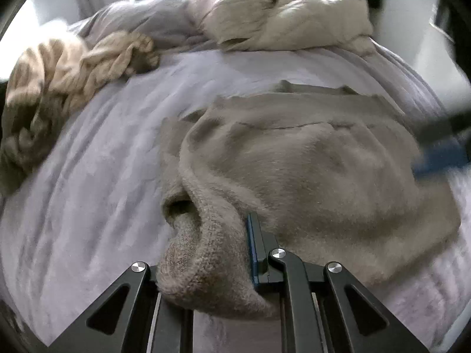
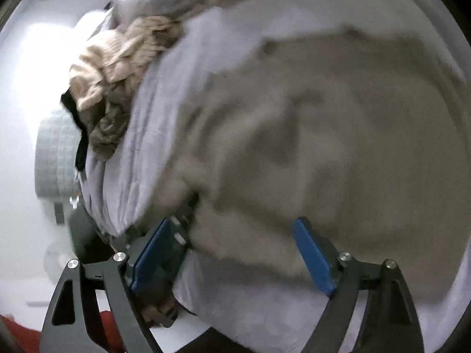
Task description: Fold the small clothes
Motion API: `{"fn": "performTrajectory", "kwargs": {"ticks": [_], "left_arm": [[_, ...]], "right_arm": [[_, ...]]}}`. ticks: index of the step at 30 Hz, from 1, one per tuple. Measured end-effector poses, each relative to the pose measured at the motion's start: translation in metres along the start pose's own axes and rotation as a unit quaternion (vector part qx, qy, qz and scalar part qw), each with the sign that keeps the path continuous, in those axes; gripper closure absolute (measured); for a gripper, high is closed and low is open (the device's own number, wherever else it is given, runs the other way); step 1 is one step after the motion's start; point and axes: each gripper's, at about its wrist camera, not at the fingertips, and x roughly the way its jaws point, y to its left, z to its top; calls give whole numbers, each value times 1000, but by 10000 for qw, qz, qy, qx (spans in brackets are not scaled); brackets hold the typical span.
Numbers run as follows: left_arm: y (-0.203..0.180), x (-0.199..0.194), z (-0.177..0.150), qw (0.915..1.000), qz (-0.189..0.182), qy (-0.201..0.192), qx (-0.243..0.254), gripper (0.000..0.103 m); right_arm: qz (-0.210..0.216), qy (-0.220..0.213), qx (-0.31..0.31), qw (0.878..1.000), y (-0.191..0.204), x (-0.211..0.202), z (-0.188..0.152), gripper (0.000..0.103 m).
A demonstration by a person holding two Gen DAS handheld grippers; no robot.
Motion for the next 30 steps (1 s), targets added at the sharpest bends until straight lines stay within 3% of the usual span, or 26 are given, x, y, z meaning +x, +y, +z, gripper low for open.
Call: {"fn": "performTrajectory", "kwargs": {"ticks": [3, 7, 10, 16, 19, 21, 22, 24, 28, 30], "left_arm": [[-5, -5, -3, 9994, 85, -116, 326, 87], [-10, -13, -7, 9973, 169, -287, 657, 87], [-16, -17, -9, 9953, 167, -405, 865, 87], [-21, -19, -11, 9930, 181, -520, 1041, 87], [-23, -20, -10, 9927, 182, -548, 1060, 87], [-24, -19, -9, 9925, 183, -553, 1071, 87], [-25, -20, -7, 9924, 180, -555, 1081, 87], [-26, -22, -5, 9926, 154, -550, 1073, 87], [-33, -39, 6, 9908, 39, -788, 1102, 87], [-42, -56, 17, 9883, -107, -1024, 1126, 87]], "right_arm": [[-145, 329, -502, 9981, 31, 12, 37, 15], [-236, 1245, -1156, 9852, 80, 63, 76, 13], [-736, 1757, -1499, 9702, 108, 108, 96, 13], [-1408, 2387, -1989, 9400, 140, 167, 111, 10], [-1826, 2726, -2265, 9171, 142, 193, 107, 10], [-2029, 2781, -2283, 9107, 137, 201, 106, 12], [-2153, 2726, -2259, 9101, 130, 202, 106, 17], [-2247, 2524, -2251, 9138, 122, 196, 108, 86], [-1261, 1745, -1669, 9622, 97, 136, 117, 88], [-760, 1336, -1483, 9769, 84, 100, 118, 88]]}}
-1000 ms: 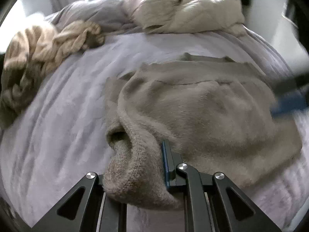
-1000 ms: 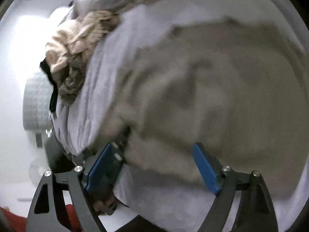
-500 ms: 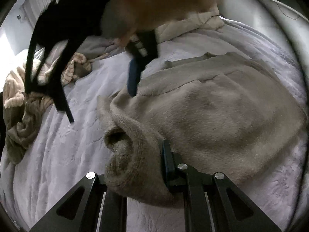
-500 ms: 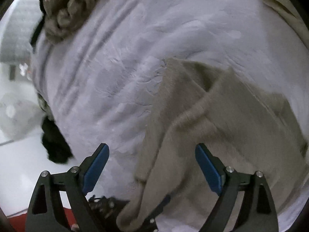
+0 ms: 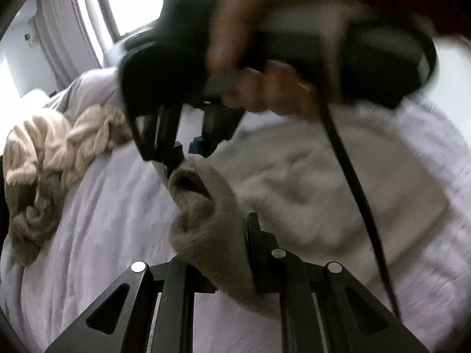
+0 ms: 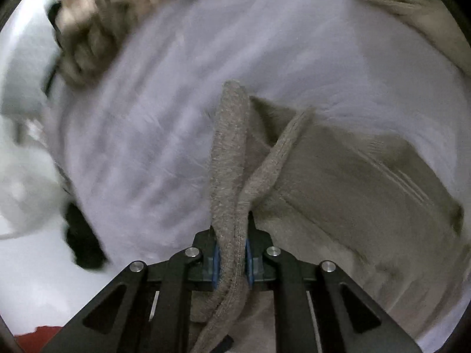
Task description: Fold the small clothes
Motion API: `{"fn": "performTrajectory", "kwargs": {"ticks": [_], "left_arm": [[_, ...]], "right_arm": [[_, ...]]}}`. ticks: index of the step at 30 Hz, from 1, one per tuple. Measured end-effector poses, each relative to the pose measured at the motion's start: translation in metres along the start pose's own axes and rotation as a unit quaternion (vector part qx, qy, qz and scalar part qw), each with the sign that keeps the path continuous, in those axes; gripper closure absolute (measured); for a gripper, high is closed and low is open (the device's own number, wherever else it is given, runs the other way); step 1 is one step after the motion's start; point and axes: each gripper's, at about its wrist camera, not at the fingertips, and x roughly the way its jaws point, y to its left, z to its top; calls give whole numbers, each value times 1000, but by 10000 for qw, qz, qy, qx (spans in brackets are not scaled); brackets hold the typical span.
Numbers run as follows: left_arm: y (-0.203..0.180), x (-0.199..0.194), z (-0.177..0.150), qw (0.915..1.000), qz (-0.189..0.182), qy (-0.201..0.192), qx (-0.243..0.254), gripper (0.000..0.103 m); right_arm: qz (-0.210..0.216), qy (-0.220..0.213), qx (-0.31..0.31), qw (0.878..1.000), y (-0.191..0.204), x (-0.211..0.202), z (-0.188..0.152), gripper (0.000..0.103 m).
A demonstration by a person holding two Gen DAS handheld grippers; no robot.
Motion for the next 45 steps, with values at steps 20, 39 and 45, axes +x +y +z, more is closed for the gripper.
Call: {"fn": "performTrajectory", "kwargs": {"ticks": [20, 39, 45], "left_arm": [[-210, -6, 65, 9622, -1895, -384, 1916, 87], [-191, 3, 41, 9609, -2178, 606, 1596, 25], [-112, 25, 45, 9707, -2044, 1255, 159, 25]], "right_arm": [[1071, -3141, 2407, 9121, -252, -166, -263, 89], [818, -2867, 3419, 8912, -300, -114, -316, 41], [589, -3283, 4121, 8479, -260, -127, -402, 41]]}}
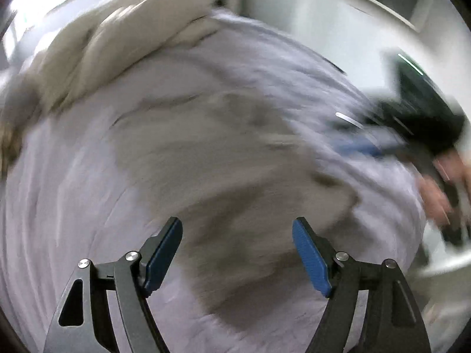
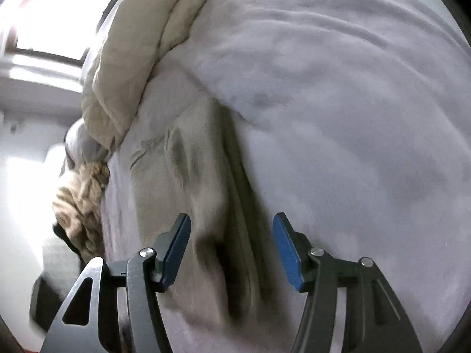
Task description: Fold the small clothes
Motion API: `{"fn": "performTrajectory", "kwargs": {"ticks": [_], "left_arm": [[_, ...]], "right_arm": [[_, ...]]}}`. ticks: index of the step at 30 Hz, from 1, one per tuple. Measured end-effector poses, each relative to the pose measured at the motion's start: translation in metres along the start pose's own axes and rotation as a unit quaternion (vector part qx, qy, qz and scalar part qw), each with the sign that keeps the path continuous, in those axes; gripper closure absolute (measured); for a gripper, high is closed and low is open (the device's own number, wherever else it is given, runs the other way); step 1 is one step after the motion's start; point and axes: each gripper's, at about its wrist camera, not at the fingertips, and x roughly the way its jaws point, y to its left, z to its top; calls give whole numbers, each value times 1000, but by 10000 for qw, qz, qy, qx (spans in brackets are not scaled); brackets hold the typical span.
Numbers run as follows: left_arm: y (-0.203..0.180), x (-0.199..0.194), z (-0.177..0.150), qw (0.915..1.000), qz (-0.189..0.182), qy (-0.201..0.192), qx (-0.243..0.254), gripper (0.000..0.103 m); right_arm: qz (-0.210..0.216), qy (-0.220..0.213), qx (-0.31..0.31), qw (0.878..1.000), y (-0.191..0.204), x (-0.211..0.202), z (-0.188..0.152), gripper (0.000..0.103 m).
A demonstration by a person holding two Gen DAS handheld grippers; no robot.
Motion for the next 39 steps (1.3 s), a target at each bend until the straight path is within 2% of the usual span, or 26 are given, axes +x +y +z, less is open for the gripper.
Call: {"fn": "performTrajectory", "kwargs": {"ticks": [2, 4, 6, 7, 9, 11, 12, 13, 14, 16, 19, 23, 25, 26, 29, 33, 35, 36, 37, 38, 39], "left_arm": [[35, 9, 0, 9979, 56, 151, -625, 25], [55, 17, -9, 9932, -117, 318, -1115, 25], [68, 31, -9, 9871, -383, 534, -1457, 25], [73, 42, -9, 9827, -612, 690, -1607, 25], [76, 62, -9, 9746, -839, 979, -1834, 25], [75, 71, -9, 9719, -968, 995, -1900, 25], [74, 73, -8, 9728, -970, 950, -1876, 27], [71, 71, -6, 9749, -935, 888, -1816, 36], [70, 68, -1, 9773, -870, 861, -1729, 44], [71, 61, 1, 9799, -892, 774, -1608, 51], [75, 57, -4, 9832, -873, 734, -1425, 54], [74, 65, -13, 9845, -805, 808, -1332, 54], [69, 65, -12, 9857, -721, 774, -1311, 53], [67, 66, -11, 9864, -657, 751, -1303, 53], [63, 68, -8, 9865, -579, 751, -1337, 53], [54, 69, -4, 9871, -449, 753, -1343, 53], [51, 70, -2, 9872, -376, 763, -1350, 53], [53, 67, -2, 9870, -358, 768, -1367, 53], [53, 67, -1, 9868, -338, 777, -1382, 53], [52, 66, 0, 9864, -322, 788, -1403, 53], [52, 66, 0, 9862, -309, 794, -1420, 53]], "right_arm": [[41, -42, 283, 9996, -10, -12, -29, 41], [200, -25, 517, 9985, -16, -18, -59, 41], [356, 60, 634, 9973, -16, -14, -81, 41], [427, 127, 671, 9967, -12, -7, -89, 41], [535, 246, 724, 9956, -4, 14, -99, 41], [667, 258, 812, 9941, 3, 35, -97, 45], [677, 255, 837, 9939, 6, 42, -94, 69], [705, 286, 837, 9936, 11, 50, -89, 94], [767, 277, 810, 9934, 16, 52, -85, 94], [974, 200, 561, 9935, 32, 50, -80, 94], [975, 222, 236, 9947, 41, 46, -83, 94], [296, 503, 612, 9964, 3, 63, -96, 93], [18, 687, 700, 9952, -9, 64, -104, 80], [-110, 773, 631, 9949, -10, 58, -107, 80], [-575, 783, 272, 9949, -6, 37, -111, 80], [-774, 271, -391, 9959, 17, 3, -96, 77], [-757, 67, -808, 9938, 41, 2, -81, 64], [-786, 33, -1018, 9917, 50, 5, -77, 47], [-853, 15, -1262, 9883, 61, 11, -73, 44], [-980, 46, -1588, 9824, 74, 22, -66, 44], [-1068, 114, -1798, 9778, 81, 32, -62, 57]]}}
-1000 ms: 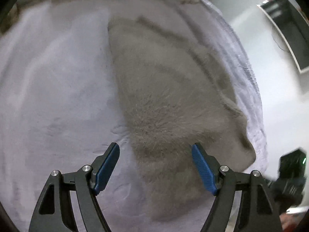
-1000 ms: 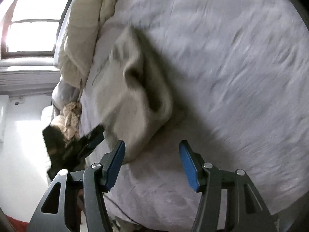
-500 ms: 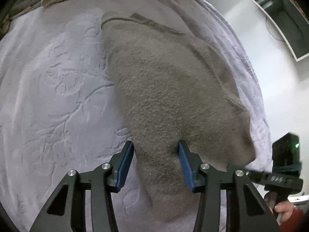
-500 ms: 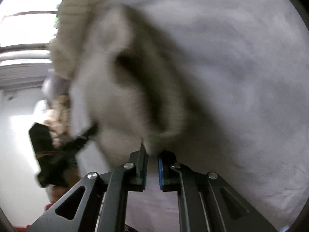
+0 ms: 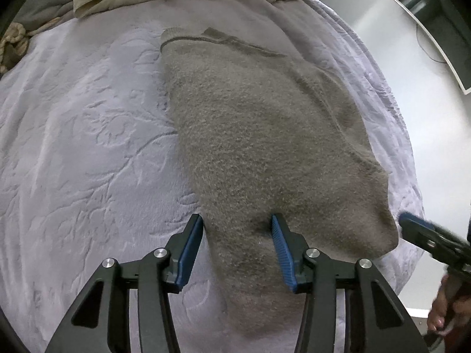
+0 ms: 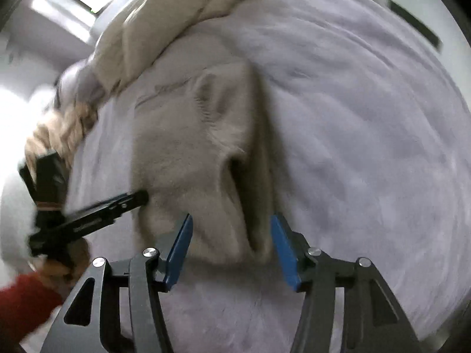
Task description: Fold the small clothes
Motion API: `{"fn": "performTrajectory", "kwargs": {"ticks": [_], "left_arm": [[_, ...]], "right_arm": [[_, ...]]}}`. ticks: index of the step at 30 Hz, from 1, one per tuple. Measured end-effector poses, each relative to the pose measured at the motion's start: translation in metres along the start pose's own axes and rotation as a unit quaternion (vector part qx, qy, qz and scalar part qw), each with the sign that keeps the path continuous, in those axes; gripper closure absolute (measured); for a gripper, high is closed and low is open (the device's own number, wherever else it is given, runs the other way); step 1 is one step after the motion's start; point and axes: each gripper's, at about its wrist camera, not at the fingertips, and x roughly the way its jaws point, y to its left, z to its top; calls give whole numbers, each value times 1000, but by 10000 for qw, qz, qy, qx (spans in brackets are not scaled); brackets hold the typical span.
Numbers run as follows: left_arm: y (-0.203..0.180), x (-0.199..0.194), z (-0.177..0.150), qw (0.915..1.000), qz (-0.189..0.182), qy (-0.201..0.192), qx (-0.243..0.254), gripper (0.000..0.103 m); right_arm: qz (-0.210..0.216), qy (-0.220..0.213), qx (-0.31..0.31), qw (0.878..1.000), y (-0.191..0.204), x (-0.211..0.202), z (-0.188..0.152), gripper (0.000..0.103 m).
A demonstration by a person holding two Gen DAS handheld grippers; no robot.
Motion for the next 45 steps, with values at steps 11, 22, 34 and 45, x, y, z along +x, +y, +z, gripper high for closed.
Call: {"fn": "performTrajectory", "kwargs": {"ticks": [11, 22, 34, 45], "left_arm": [[1, -18, -1, 9993, 317, -112, -153, 53], [-4, -34, -5, 9979, 614, -163, -141, 24], [0, -30, -2, 9957, 777, 50, -497, 24], [-7, -21, 2, 9935, 1005, 54, -540, 0]], "right_arm": [[823, 147, 2290, 9698, -92, 34, -18, 95], [420, 399, 1825, 9815, -79, 18, -18, 95], [678, 349, 978, 9923, -58, 38, 57, 51], [897, 752, 977, 9883, -60, 66, 81, 70]]}}
